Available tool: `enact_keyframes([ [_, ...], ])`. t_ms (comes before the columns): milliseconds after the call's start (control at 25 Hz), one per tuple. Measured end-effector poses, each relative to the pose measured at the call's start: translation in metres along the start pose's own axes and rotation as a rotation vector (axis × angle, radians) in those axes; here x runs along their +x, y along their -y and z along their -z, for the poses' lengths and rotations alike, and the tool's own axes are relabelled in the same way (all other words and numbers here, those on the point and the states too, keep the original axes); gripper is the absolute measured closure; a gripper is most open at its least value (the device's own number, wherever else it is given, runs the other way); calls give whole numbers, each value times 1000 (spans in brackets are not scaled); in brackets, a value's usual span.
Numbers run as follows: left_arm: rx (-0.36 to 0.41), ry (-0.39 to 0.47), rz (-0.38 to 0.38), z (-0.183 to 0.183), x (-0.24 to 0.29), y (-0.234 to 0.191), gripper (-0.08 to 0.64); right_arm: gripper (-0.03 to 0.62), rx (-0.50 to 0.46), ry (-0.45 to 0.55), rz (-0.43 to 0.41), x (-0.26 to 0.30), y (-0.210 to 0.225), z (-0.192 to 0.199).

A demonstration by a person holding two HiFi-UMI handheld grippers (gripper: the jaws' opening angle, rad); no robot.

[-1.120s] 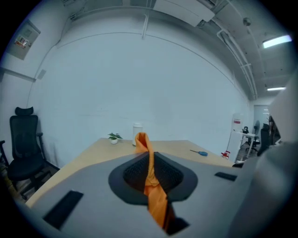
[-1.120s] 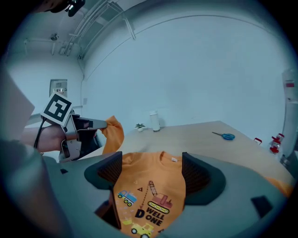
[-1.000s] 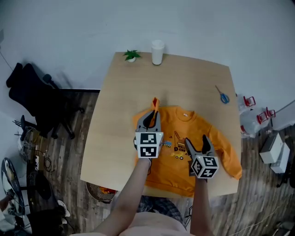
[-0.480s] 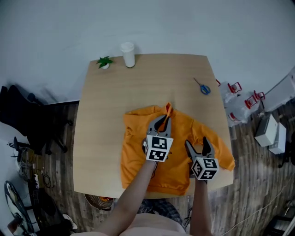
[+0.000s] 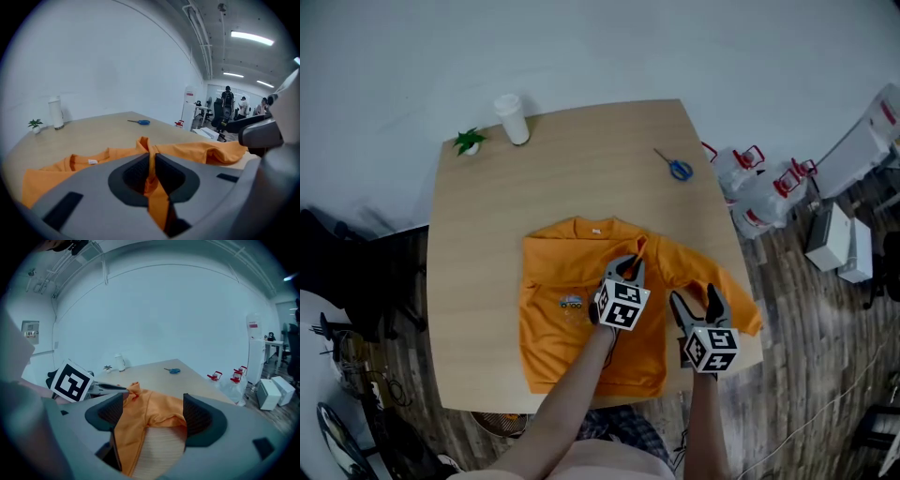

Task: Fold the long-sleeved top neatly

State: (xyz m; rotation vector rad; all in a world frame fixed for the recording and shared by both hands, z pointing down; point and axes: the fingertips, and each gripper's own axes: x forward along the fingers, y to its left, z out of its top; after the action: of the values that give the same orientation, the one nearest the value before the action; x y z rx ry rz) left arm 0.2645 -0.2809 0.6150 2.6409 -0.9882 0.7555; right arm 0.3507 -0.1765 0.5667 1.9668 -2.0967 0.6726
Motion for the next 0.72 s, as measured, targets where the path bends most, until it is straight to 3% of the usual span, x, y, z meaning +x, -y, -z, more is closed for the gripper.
enact_keyframes([
  [80,-51,-7,48,4,7,10,505,204,11,-2,18,-6,11,4],
  [200,-126,-5,133,4,9,28,382,202,33,0,43,-15,26,9],
  [360,-152,-5,191,4,9,44,252,201,59,8,72,-23,39,13],
  [560,-209,55,158,-13,-3,41,235,198,77,30,113,-32,55,11],
  [720,-211,77,174,-29,-4,54,235,198,110,47,183,-50,84,11],
])
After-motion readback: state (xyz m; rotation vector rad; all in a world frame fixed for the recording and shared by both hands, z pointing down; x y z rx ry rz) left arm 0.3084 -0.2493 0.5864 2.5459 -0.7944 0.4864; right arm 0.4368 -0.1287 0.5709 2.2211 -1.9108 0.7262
